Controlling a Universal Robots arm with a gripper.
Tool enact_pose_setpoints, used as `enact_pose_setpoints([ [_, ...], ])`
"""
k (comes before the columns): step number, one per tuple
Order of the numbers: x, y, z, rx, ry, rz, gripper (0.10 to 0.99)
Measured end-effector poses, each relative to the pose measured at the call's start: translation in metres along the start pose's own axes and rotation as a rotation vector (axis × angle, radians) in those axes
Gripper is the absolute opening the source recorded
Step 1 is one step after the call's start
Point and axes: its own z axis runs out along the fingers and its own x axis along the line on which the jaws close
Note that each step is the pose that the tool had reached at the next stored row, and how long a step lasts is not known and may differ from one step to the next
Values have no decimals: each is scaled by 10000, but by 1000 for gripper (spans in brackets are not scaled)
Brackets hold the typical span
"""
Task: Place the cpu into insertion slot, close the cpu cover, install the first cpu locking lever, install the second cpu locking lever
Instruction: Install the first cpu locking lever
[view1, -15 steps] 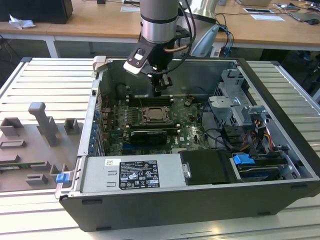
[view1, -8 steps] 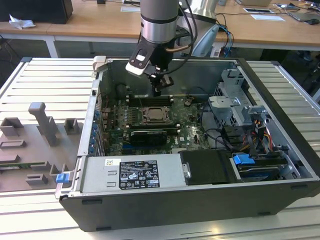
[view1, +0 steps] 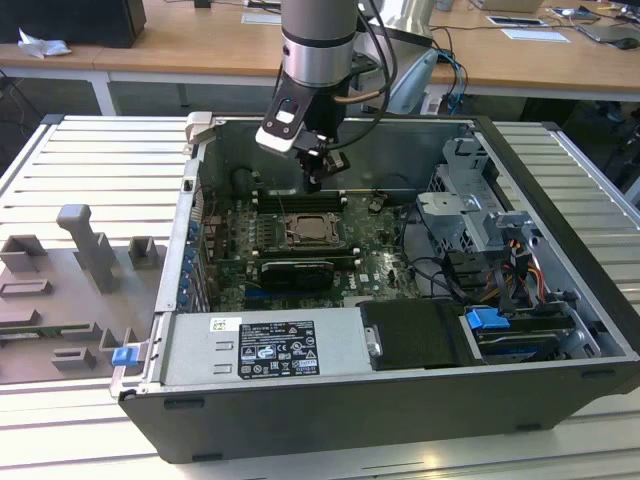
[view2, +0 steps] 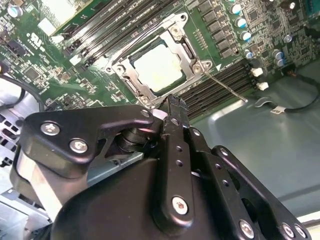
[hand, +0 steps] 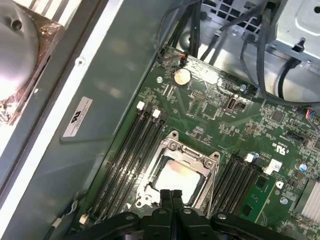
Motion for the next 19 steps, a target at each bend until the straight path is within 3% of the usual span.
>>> enact_pose_setpoints([
  [7,0,0,0,54,62,-913,106],
  [12,0,0,0,130,150,-2223,106],
  [19,0,0,0,177,203,-3025,106],
])
